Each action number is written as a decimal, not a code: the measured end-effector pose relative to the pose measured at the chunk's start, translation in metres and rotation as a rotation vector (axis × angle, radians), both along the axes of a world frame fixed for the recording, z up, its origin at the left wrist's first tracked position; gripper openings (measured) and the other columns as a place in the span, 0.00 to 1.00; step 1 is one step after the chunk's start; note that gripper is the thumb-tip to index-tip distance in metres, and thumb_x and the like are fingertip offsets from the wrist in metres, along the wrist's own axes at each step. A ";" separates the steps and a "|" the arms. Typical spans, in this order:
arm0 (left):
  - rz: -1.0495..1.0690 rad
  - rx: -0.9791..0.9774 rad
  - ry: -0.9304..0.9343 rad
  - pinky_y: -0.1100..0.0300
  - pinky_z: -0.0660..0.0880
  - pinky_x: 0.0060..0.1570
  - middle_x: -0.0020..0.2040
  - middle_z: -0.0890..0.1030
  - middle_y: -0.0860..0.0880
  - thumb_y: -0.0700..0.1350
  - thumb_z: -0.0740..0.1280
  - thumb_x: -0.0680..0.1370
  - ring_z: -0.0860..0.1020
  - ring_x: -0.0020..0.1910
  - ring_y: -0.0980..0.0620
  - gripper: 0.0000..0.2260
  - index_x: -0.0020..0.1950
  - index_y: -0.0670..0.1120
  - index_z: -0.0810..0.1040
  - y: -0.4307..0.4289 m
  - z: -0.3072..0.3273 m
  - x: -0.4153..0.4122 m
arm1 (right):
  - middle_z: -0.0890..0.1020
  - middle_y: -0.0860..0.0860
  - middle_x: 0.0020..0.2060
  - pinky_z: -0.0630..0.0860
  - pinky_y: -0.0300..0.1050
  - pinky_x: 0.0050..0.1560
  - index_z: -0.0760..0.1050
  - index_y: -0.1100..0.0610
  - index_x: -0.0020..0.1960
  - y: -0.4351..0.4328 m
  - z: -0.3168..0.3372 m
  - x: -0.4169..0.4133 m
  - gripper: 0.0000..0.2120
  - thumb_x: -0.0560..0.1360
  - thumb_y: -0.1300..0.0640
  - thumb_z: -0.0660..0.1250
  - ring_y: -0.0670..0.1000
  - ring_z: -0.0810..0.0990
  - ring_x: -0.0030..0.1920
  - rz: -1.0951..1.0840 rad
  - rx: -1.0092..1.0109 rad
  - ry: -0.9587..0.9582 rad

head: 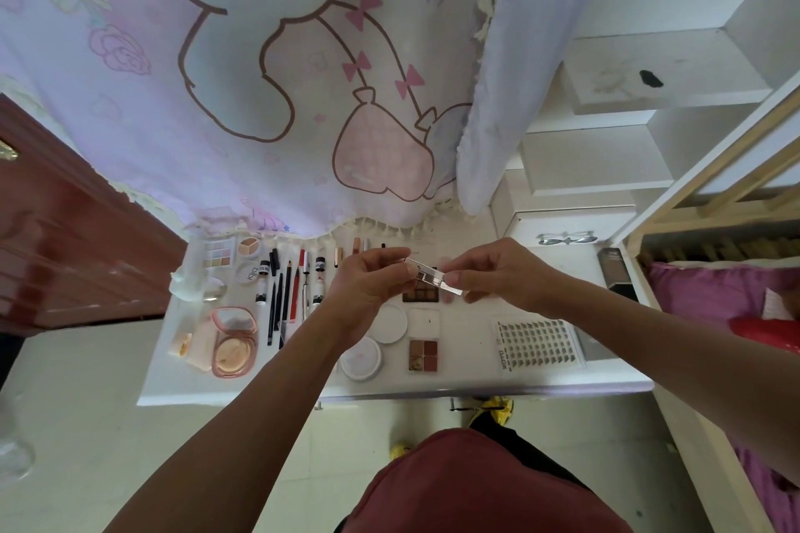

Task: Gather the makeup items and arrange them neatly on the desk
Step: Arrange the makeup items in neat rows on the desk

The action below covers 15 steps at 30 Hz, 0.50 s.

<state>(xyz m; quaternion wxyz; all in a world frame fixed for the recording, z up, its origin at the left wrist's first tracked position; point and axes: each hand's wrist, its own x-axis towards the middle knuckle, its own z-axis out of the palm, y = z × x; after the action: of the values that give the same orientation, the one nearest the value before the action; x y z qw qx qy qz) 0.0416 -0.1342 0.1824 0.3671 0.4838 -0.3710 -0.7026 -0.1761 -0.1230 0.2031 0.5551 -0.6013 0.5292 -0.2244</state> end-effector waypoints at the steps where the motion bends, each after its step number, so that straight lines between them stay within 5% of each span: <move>1: -0.004 0.003 0.011 0.59 0.79 0.47 0.46 0.83 0.41 0.35 0.71 0.72 0.83 0.45 0.48 0.15 0.58 0.35 0.77 0.000 0.000 0.000 | 0.86 0.56 0.47 0.80 0.58 0.55 0.84 0.56 0.53 0.000 0.000 0.000 0.17 0.70 0.48 0.74 0.60 0.83 0.49 -0.016 0.007 -0.012; 9: -0.055 0.008 0.071 0.52 0.77 0.58 0.51 0.80 0.37 0.39 0.72 0.67 0.80 0.51 0.43 0.22 0.60 0.34 0.77 0.001 -0.005 0.002 | 0.86 0.57 0.40 0.75 0.66 0.52 0.86 0.51 0.47 0.000 0.001 -0.005 0.19 0.65 0.39 0.73 0.68 0.79 0.46 0.023 -0.085 -0.005; 12: -0.038 0.012 0.058 0.56 0.79 0.52 0.49 0.82 0.38 0.40 0.72 0.67 0.82 0.48 0.45 0.21 0.58 0.34 0.78 0.000 -0.003 0.002 | 0.86 0.54 0.39 0.76 0.56 0.45 0.86 0.50 0.48 0.000 0.000 -0.002 0.11 0.71 0.45 0.73 0.57 0.81 0.39 -0.003 -0.118 0.049; 15: 0.016 0.037 -0.020 0.55 0.81 0.49 0.46 0.83 0.38 0.41 0.73 0.69 0.82 0.43 0.46 0.15 0.52 0.35 0.81 -0.003 -0.002 0.000 | 0.84 0.47 0.34 0.70 0.40 0.36 0.85 0.48 0.51 0.002 0.000 0.004 0.10 0.76 0.46 0.69 0.42 0.77 0.32 0.005 -0.360 0.304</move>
<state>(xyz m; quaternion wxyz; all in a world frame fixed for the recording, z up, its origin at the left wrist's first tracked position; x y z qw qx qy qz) 0.0418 -0.1372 0.1808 0.3598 0.5005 -0.3579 -0.7014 -0.1718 -0.1211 0.2036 0.3533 -0.7187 0.5567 -0.2207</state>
